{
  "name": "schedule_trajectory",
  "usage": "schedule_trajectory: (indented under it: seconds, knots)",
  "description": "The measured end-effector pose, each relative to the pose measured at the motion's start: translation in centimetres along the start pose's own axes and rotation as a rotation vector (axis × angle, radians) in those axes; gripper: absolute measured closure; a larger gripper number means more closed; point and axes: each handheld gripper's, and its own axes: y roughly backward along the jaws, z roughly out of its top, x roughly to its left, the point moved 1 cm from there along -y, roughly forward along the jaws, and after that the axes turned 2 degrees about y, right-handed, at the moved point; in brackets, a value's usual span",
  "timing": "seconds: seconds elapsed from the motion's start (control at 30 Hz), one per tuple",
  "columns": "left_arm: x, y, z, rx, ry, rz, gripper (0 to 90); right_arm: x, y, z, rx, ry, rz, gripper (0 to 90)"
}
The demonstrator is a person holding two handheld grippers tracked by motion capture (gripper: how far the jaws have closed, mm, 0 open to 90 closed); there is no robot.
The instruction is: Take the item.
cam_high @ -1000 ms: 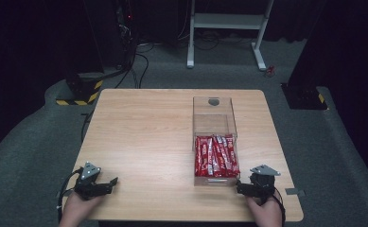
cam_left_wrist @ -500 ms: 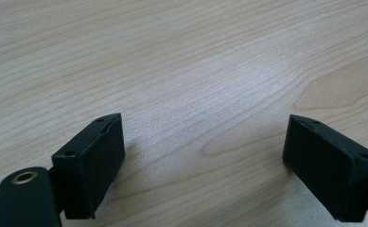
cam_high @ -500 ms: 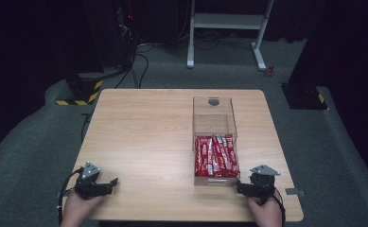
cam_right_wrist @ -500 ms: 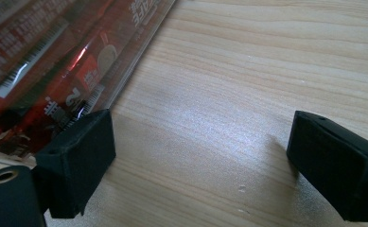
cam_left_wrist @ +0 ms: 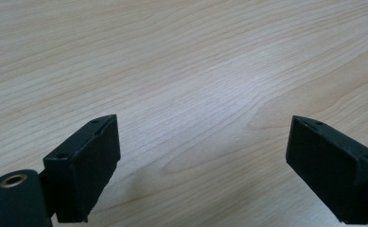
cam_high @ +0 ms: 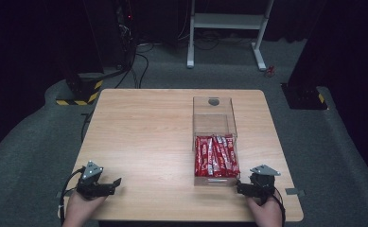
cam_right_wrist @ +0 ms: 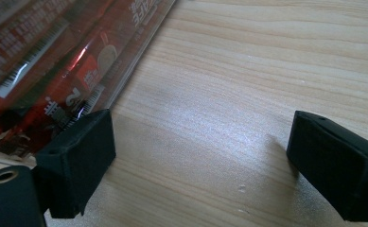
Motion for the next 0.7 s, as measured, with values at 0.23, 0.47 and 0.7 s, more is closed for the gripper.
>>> schedule_trajectory:
  seconds: [0.23, 0.47, 0.7]
  knots:
    - [-0.9, 0.1, 0.3, -0.016, -0.024, -0.019, 10.9, 0.0, 0.0, 0.0, 0.000, 0.000, 0.000, 8.4]
    - [-1.9, 0.0, 0.6, -0.029, -0.044, -0.040, 11.7, 0.0, 0.0, 0.0, 0.000, 0.000, 0.001, 8.5]
    - [-2.7, 0.0, 0.9, -0.050, -0.052, -0.072, 12.7, 0.0, 0.0, 0.0, -0.001, 0.000, 0.001, 8.6]
